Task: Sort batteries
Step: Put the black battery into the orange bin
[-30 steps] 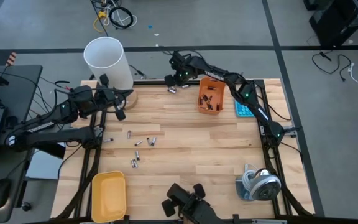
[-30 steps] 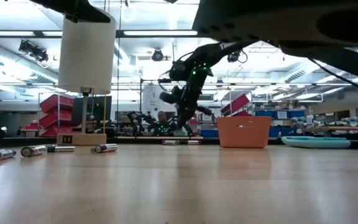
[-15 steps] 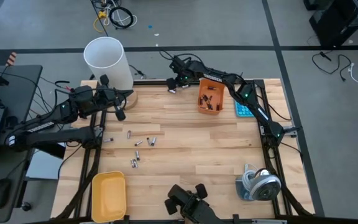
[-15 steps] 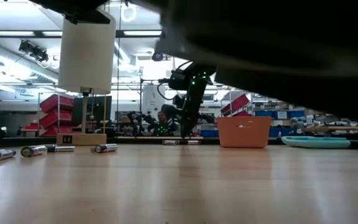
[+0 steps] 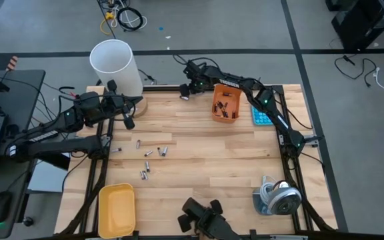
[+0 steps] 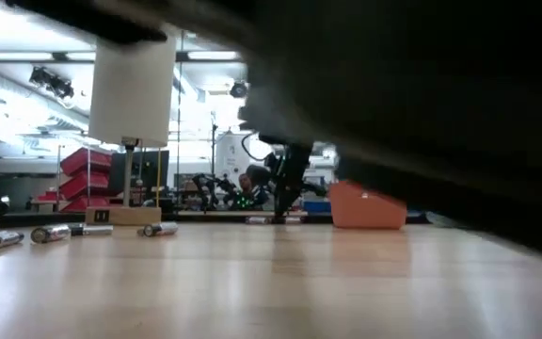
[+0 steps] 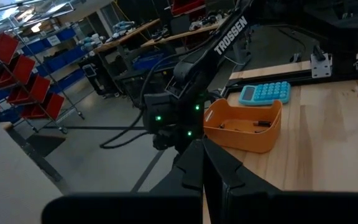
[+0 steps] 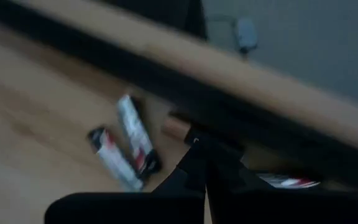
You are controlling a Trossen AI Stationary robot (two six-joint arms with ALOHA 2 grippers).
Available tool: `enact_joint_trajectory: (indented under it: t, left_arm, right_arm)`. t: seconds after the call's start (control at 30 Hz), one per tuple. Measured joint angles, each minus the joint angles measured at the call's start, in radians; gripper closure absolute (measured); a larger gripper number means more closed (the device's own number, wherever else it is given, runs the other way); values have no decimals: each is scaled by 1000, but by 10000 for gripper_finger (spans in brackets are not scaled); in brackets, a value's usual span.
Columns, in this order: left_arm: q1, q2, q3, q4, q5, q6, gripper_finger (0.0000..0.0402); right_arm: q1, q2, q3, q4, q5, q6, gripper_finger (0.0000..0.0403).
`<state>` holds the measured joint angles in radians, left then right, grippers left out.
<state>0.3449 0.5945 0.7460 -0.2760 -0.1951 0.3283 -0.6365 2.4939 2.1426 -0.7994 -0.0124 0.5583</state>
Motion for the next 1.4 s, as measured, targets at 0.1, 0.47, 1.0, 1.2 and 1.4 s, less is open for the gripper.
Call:
enact_joint_trajectory:
  t: [0.1,0.47,1.0,1.2,1.4]
  left_arm:
    - [0,0,0,0,0,0,401]
    - [0,0,0,-14,-1,-7,401]
    - [0,0,0,-14,-1,-19,401]
    - [0,0,0,-3,-1,-19,401]
    - [0,0,0,-4,-1,-14,401]
  right_arm:
    - [0,13,24,-23,-51,1,403]
    - [29,8,167,-49,-42,-62,403]
    - [-19,4,21,0,14,-38,403]
    - [-23,4,19,35,-43,-29,403]
    - [-19,5,19,4,-143,-93,403]
